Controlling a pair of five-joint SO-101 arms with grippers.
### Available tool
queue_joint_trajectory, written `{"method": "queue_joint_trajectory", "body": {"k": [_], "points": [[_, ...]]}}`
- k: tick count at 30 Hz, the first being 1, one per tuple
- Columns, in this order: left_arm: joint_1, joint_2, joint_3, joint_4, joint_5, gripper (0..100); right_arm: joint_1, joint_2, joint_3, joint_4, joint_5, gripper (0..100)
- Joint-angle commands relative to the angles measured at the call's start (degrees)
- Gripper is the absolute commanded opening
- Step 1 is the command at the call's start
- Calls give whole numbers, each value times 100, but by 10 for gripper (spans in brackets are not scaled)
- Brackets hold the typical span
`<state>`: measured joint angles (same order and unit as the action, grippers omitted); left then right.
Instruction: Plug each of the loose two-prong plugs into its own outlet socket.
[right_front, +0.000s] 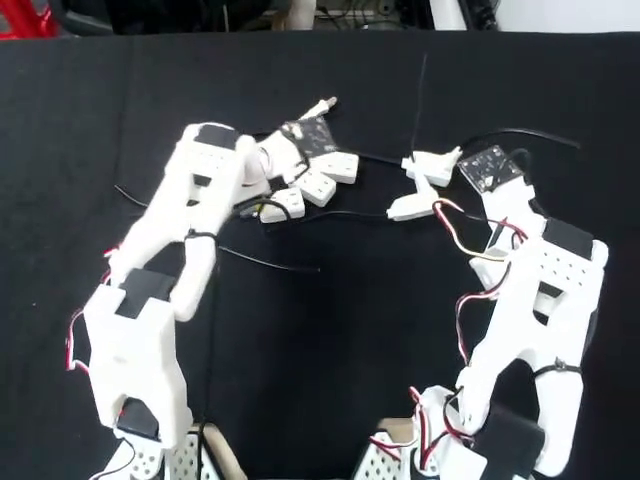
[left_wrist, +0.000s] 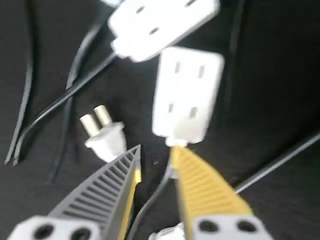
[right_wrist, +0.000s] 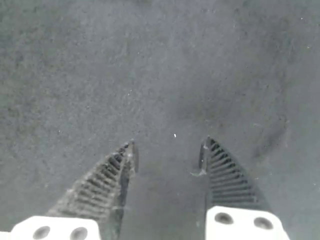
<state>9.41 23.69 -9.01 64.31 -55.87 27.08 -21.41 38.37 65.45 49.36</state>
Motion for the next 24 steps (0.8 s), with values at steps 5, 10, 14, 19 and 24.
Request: {"method": "queue_joint_trajectory", "body": {"k": [5, 10, 14, 19, 24], "points": [[-127, -193, -22, 70, -1213, 269, 44, -251, -31, -123, 26, 198], [-101, -97, -75, -62, -1767, 319, 44, -242, 251, -607, 26, 198], [-110, 510, -180, -580, -1776, 318, 44, -242, 391, -782, 35, 198], [-207, 1196, -813, -308, -1741, 241, 44, -242, 391, -782, 35, 198], [-207, 1240, -1464, 545, -1292, 32, 44, -233, 400, -782, 35, 198]]}}
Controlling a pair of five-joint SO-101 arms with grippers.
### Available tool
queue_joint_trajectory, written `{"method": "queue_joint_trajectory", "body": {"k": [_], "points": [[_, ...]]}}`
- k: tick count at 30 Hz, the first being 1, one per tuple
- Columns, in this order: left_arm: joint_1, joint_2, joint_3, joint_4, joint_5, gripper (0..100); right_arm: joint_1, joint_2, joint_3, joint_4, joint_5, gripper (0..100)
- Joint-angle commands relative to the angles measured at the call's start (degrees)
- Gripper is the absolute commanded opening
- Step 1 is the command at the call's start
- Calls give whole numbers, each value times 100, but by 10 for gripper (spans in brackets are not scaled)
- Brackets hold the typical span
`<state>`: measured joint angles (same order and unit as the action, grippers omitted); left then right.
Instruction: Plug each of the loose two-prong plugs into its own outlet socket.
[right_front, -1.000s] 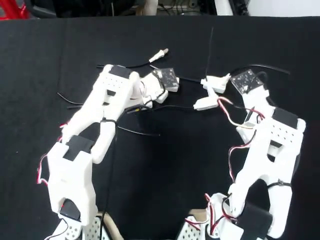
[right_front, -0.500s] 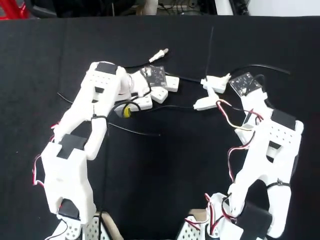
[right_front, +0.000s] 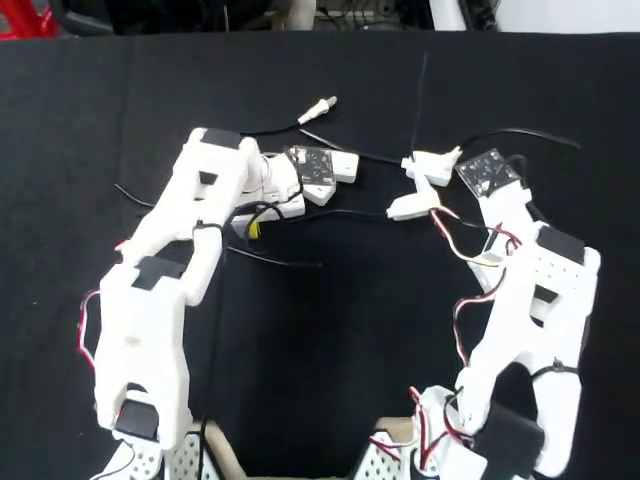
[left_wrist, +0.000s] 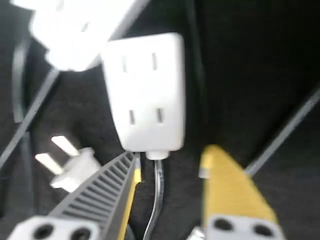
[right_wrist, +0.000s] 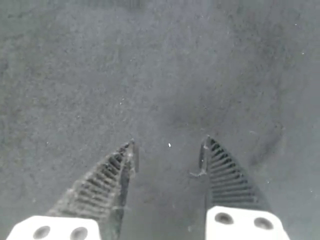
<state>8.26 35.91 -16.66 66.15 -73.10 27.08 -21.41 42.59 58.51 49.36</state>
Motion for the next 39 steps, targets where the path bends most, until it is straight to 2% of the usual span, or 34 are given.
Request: {"method": "queue_joint_trajectory", "body": {"k": [1, 6, 13, 20, 26, 32, 39], "points": [[-66, 18, -796, 536, 527, 27, 44, -233, -22, -88, 35, 198], [75, 18, -1112, 1143, 536, 30, 44, -242, -22, -88, 26, 198], [136, 9, -1138, 1503, 545, 29, 62, -215, -22, -88, 26, 198], [101, -571, -1191, 2409, 607, 29, 79, -215, -22, -88, 18, 198], [48, -1345, -1165, 2787, 1486, 29, 70, -242, -13, -44, 9, 198], [-268, -2479, -101, 2752, 2127, 29, 70, -251, 57, -35, 9, 198], [-884, -4888, 2378, 2391, 2804, 29, 44, -251, 136, 88, -114, 198]]}}
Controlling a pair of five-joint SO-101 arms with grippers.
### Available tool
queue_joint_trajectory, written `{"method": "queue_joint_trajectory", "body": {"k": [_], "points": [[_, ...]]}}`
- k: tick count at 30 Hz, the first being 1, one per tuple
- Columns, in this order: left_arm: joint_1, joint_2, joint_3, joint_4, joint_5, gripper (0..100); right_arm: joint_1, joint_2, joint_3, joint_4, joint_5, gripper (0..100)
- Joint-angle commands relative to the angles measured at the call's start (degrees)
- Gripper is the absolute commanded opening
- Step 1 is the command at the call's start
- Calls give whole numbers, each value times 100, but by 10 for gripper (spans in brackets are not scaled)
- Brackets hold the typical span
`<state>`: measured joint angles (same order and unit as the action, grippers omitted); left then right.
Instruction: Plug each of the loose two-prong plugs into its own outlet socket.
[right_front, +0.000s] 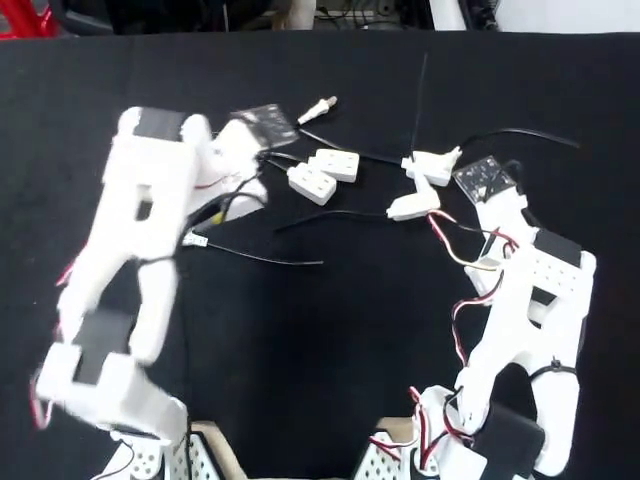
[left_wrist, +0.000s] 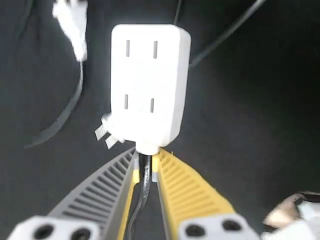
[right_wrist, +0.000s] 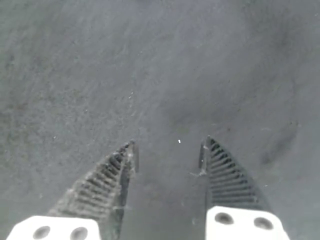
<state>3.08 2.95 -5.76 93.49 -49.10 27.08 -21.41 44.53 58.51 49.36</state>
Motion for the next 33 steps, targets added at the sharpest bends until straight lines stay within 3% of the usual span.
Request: {"method": "queue_joint_trajectory", "body": {"k": [1, 4, 10, 14, 20, 25, 28, 30, 33], "points": [[-426, -1978, 1771, -457, 466, 29, 0, -251, -84, 149, -185, 198], [-567, -3033, 3354, -914, 536, 29, -325, -251, -180, 431, -316, 198], [-760, -4756, 6730, -2673, 185, 29, -1029, -251, -365, 782, -932, 198], [-602, -5881, 7925, -2901, -158, 29, -1442, -251, -356, 818, -1204, 198], [-673, -7648, 8945, -2892, -1073, 48, -1864, -251, -365, 818, -1415, 198], [-673, -8985, 9622, -2769, -1125, 246, -2233, -251, -365, 826, -1424, 201], [-673, -9776, 9508, -2136, -1090, 335, -2497, -251, -374, 826, -1407, 201], [-673, -10338, 9235, -1556, -905, 347, -2760, -251, -418, 835, -1345, 201], [-673, -10831, 8585, -853, -343, 346, -3385, -251, -523, 1108, -686, 201]]}}
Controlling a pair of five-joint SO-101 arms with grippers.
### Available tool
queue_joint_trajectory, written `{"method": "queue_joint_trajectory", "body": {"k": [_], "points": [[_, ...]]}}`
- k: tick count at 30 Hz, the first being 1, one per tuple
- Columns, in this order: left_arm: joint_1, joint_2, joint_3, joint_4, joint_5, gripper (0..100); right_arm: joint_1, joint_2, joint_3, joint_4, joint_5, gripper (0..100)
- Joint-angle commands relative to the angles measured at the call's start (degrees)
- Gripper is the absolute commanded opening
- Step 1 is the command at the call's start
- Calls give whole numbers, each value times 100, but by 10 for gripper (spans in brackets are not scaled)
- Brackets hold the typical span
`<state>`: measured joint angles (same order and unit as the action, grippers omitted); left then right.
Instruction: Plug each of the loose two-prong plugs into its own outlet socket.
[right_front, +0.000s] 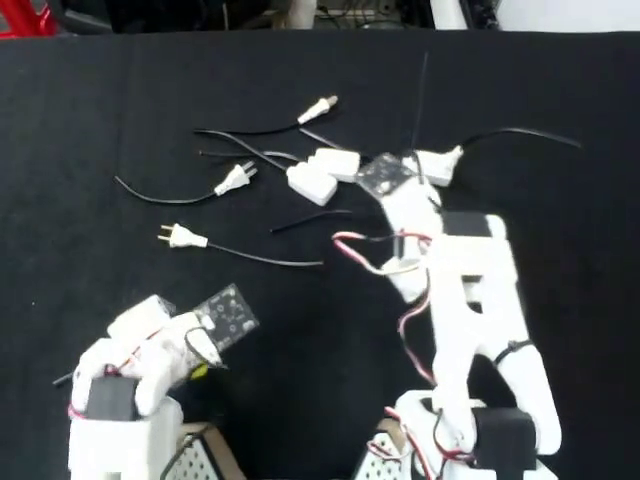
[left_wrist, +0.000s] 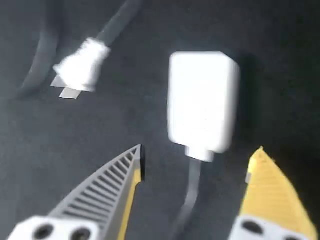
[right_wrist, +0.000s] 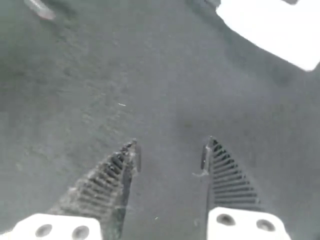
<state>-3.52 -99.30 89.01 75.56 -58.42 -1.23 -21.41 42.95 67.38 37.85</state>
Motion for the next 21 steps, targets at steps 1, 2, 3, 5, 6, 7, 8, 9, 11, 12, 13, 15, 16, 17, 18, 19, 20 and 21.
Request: {"method": "queue_joint_trajectory", "body": {"k": [1, 2, 3, 5, 6, 7, 8, 9, 11, 12, 13, 15, 16, 17, 18, 19, 20, 21], "points": [[-31, -519, -1112, 1099, 800, 346, -835, -251, -374, 273, 659, 201], [-127, -413, -1253, 1125, 1011, 346, -1125, -251, -374, 281, 782, 201], [-295, -369, -1297, 993, 1196, 346, -1433, -251, -338, 237, 853, 201], [-752, -360, -1218, 633, 1521, 346, -2057, -215, -330, 79, 914, 201], [-963, -360, -1138, 422, 1653, 346, -2330, -198, -330, -44, 923, 201], [-1165, -360, -1024, 220, 1785, 346, -2585, -198, -312, -202, 923, 201], [-1332, -360, -901, 79, 1934, 346, -2840, -198, -286, -352, 923, 201], [-1464, -360, -769, -9, 2040, 346, -3059, -198, -259, -527, 923, 201], [-1622, -369, -505, -114, 2215, 346, -3393, -189, -207, -897, 923, 201], [-1666, -369, -391, -149, 2295, 346, -3508, -163, -198, -1125, 923, 201], [-1719, -369, -277, -211, 2382, 346, -3587, -92, -189, -1371, 923, 201], [-1886, -369, -110, -378, 2690, 346, -3648, 207, -224, -1925, 870, 201], [-2009, -369, -48, -475, 2831, 346, -3648, 426, -251, -2163, 862, 201], [-2193, -369, -31, -563, 2927, 346, -3648, 699, -321, -2330, 791, 201], [-2369, -369, -31, -624, 3007, 346, -3648, 1007, -409, -2470, 668, 200], [-2492, -369, -22, -677, 3059, 346, -3640, 1332, -523, -2593, 607, 198], [-2589, -369, 13, -703, 3103, 346, -3622, 1657, -673, -2655, 589, 198], [-2624, -369, 31, -703, 3112, 346, -3613, 1956, -848, -2673, 589, 198]]}}
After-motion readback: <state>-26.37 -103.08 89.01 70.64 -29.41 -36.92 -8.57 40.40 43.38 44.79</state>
